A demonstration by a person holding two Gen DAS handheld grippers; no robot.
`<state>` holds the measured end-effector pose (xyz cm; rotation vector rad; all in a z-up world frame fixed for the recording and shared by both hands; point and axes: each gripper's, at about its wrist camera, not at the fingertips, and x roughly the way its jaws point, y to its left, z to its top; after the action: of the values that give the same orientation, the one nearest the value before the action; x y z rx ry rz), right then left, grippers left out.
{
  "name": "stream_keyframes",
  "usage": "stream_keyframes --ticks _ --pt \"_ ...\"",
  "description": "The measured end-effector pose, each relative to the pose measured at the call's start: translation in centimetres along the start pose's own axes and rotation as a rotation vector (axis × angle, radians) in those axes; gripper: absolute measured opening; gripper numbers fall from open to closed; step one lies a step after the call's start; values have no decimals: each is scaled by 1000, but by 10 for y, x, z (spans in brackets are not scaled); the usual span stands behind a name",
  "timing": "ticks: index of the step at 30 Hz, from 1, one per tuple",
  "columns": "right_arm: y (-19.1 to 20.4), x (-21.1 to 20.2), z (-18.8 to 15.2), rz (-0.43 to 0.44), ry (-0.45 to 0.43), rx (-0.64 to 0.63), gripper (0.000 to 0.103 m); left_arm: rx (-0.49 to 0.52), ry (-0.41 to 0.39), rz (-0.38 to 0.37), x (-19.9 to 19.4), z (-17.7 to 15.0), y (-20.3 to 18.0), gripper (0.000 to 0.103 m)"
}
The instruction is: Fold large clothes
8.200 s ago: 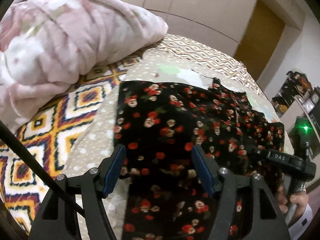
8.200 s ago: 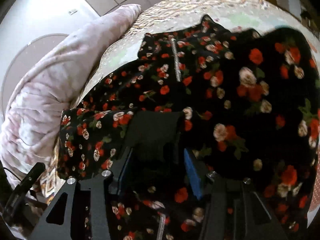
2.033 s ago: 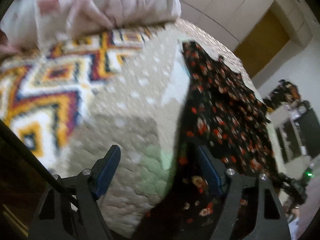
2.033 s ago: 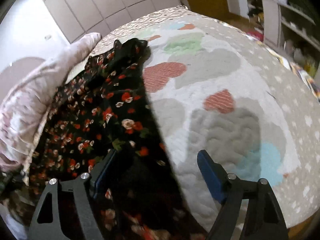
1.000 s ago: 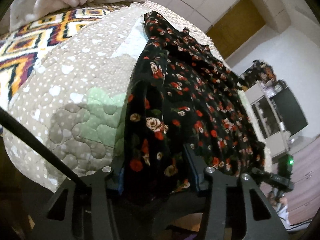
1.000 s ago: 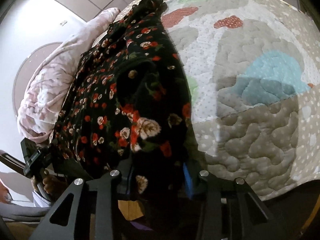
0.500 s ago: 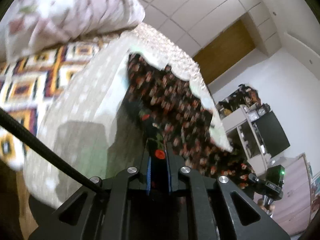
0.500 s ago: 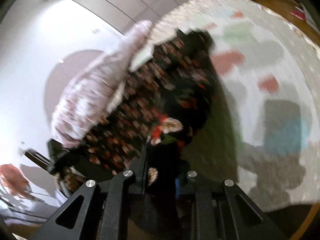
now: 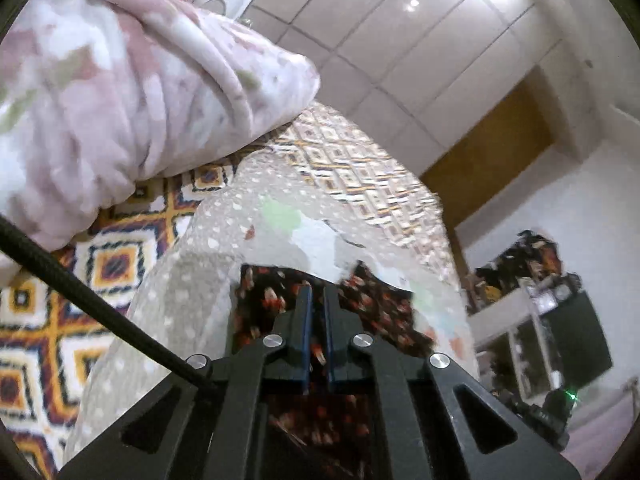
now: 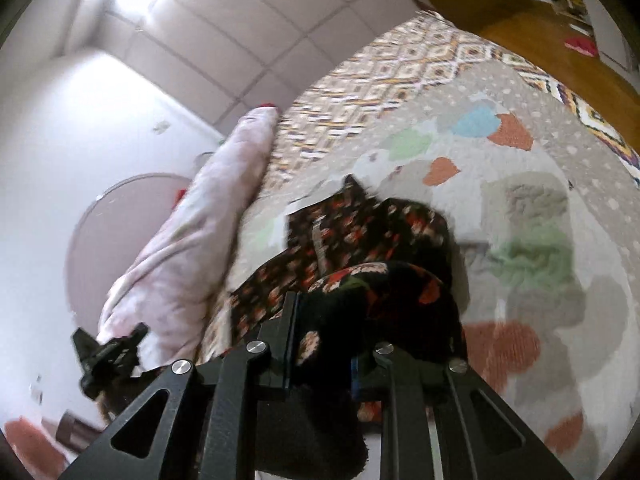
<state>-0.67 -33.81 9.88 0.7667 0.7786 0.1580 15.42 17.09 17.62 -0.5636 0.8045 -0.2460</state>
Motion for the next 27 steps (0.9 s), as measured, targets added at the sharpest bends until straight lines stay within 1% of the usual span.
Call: stream_keyframes --ticks 2,4,7,8,9,10,11,12,14,16,17,18,20,24,26,27 --pt "-13 29 12 -64 10 9 21 29 20 56 30 4 0 5" --pt "-28 55 20 -135 24 25 21 41 61 84 57 4 5 5" --pt "-59 89 31 -226 43 74 21 15 84 45 74 5 19 6" --pt "-67 96 33 -235 49 90 21 8 83 30 76 5 23 12" --pt "-74 103 35 -235 56 102 21 6 84 23 78 4 27 23" --pt "-79 109 37 -232 65 113 21 8 86 26 79 3 29 30" --pt "-83 112 39 -225 67 123 21 15 88 31 80 0 32 42" --pt "-86 113 40 -207 67 136 22 22 88 33 80 -2 34 52" --pt "-88 111 42 -186 81 142 23 47 97 30 83 -7 37 59" --pt "-86 103 45 -144 90 141 27 91 118 36 86 -14 36 62" --pt "-85 96 45 -109 90 142 29 120 130 41 88 -18 35 65" --pt "-83 89 46 -85 89 137 33 151 144 49 92 -22 33 69" --pt "-79 75 46 -56 85 114 37 191 170 50 99 -29 32 73" --pt "-64 48 40 -20 70 40 45 186 222 20 115 -40 37 74" --pt "-58 36 37 -27 35 -3 61 176 241 9 124 -44 41 74" --pt "-56 28 37 -26 5 -15 76 173 246 5 127 -46 41 74"
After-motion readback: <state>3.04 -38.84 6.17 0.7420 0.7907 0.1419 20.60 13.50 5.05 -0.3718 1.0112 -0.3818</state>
